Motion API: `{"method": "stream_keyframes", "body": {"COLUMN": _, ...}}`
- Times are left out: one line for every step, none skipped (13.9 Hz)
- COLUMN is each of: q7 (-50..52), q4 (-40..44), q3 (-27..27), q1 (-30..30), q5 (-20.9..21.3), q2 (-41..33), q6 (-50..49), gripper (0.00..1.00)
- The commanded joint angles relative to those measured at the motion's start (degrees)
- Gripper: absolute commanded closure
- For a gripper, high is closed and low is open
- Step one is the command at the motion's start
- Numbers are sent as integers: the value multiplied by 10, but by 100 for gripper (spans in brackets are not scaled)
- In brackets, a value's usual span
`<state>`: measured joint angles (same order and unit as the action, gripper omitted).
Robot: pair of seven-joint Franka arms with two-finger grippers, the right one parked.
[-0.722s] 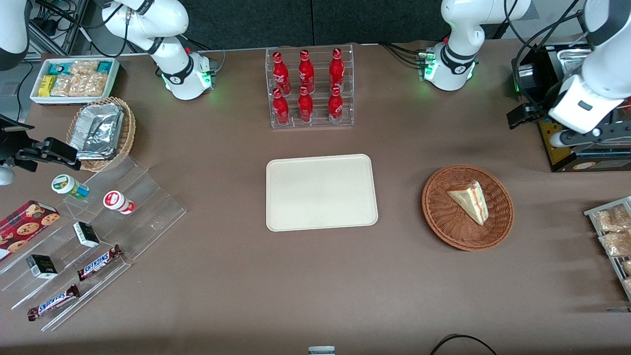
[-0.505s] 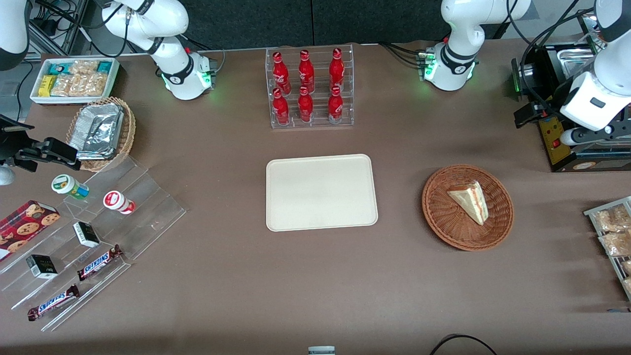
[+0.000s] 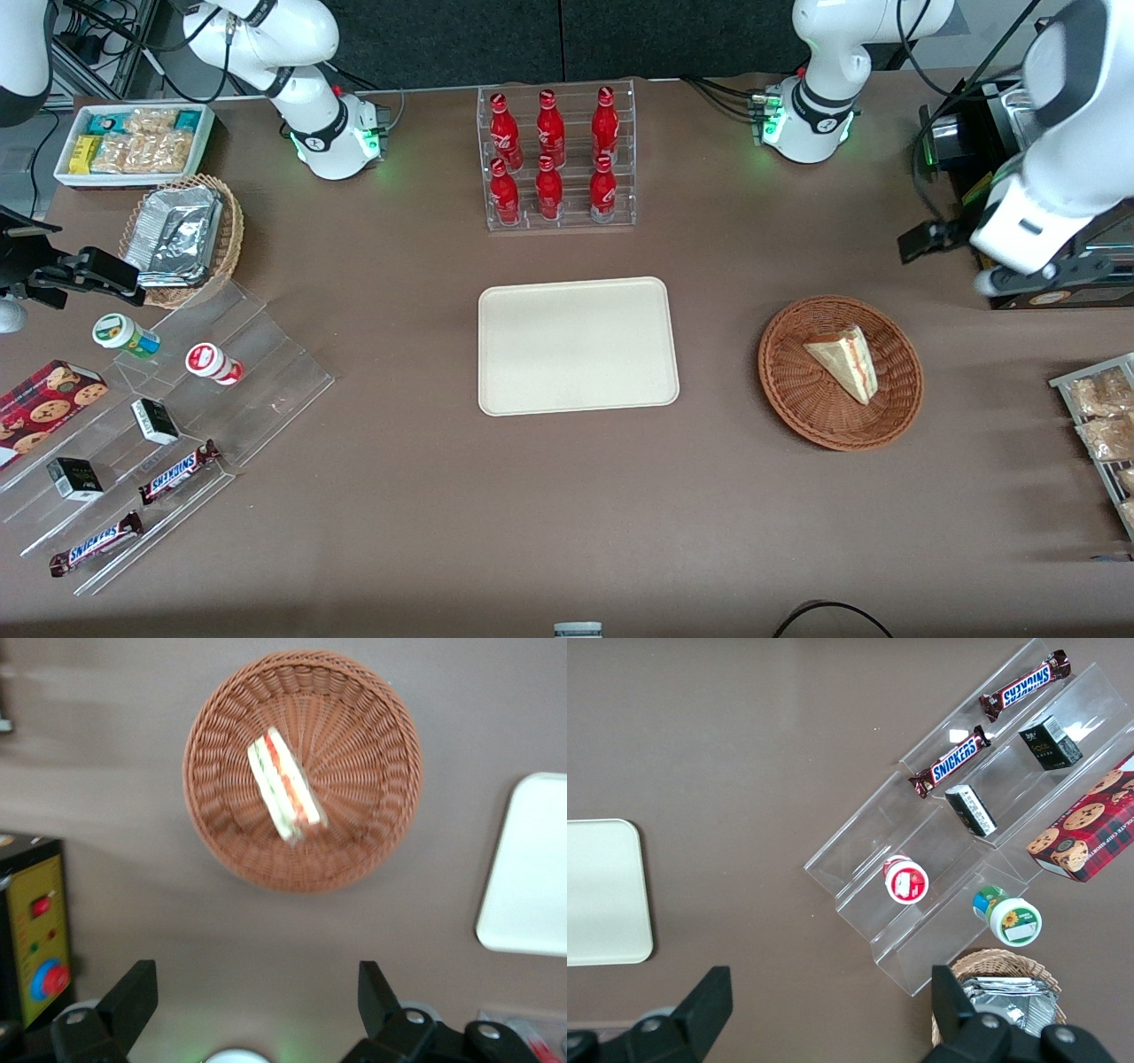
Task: Place sandwich from basket to tray
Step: 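Move the left gripper over the sandwich in the wicker basket and lower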
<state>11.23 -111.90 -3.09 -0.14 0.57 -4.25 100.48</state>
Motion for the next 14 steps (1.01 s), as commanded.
{"method": "stream_keyframes", "body": {"q7": 1, "q4": -94, "q3": 14, "q1": -7, "q5": -8, "q2": -3, "q6": 120, "gripper": 0}}
{"method": "stream_keyframes", "body": {"q7": 12, "q4": -115, "q3": 14, "q1": -7, "q5": -8, "q2": 1, "q6": 161, "gripper": 0}}
{"method": "stream_keyframes", "body": {"q7": 44, "q4": -131, "q3": 14, "q1": -7, "q5": -8, "q2": 13, "q6": 196, "gripper": 0}}
{"method": "stream_keyframes", "body": {"q7": 85, "q4": -136, "q3": 14, "q1": -7, "q5": -8, "q2": 26, "q6": 224, "gripper": 0}}
{"method": "stream_keyframes", "body": {"q7": 122, "q4": -137, "q3": 14, "q1": -9, "q5": -7, "q2": 40, "q6": 241, "gripper": 0}}
{"method": "stream_keyframes", "body": {"q7": 157, "q4": -137, "q3": 14, "q1": -15, "q5": -7, "q2": 52, "q6": 253, "gripper": 0}}
{"method": "stream_keyframes", "body": {"q7": 185, "q4": -137, "q3": 14, "q1": -17, "q5": -7, "q2": 64, "q6": 269, "gripper": 0}}
{"method": "stream_keyframes", "body": {"q7": 227, "q4": -138, "q3": 14, "q1": -18, "q5": -5, "q2": 79, "q6": 292, "gripper": 0}}
{"method": "stream_keyframes", "body": {"q7": 267, "q4": -140, "q3": 14, "q1": -20, "q5": 1, "q2": 95, "q6": 325, "gripper": 0}}
{"method": "stream_keyframes", "body": {"q7": 286, "q4": -142, "q3": 14, "q1": -23, "q5": 1, "q2": 113, "q6": 358, "gripper": 0}}
{"method": "stream_keyframes", "body": {"q7": 290, "q4": -147, "q3": 14, "q1": -23, "q5": 1, "q2": 125, "q6": 377, "gripper": 0}}
{"method": "stream_keyframes", "body": {"q7": 290, "q4": -149, "q3": 14, "q1": -23, "q5": 1, "q2": 141, "q6": 390, "gripper": 0}}
{"method": "stream_keyframes", "body": {"q7": 291, "q4": -150, "q3": 14, "q1": -23, "q5": 1, "q2": 154, "q6": 401, "gripper": 0}}
{"method": "stream_keyframes", "body": {"q7": 293, "q4": -152, "q3": 14, "q1": -23, "q5": 1, "q2": 164, "q6": 408, "gripper": 0}}
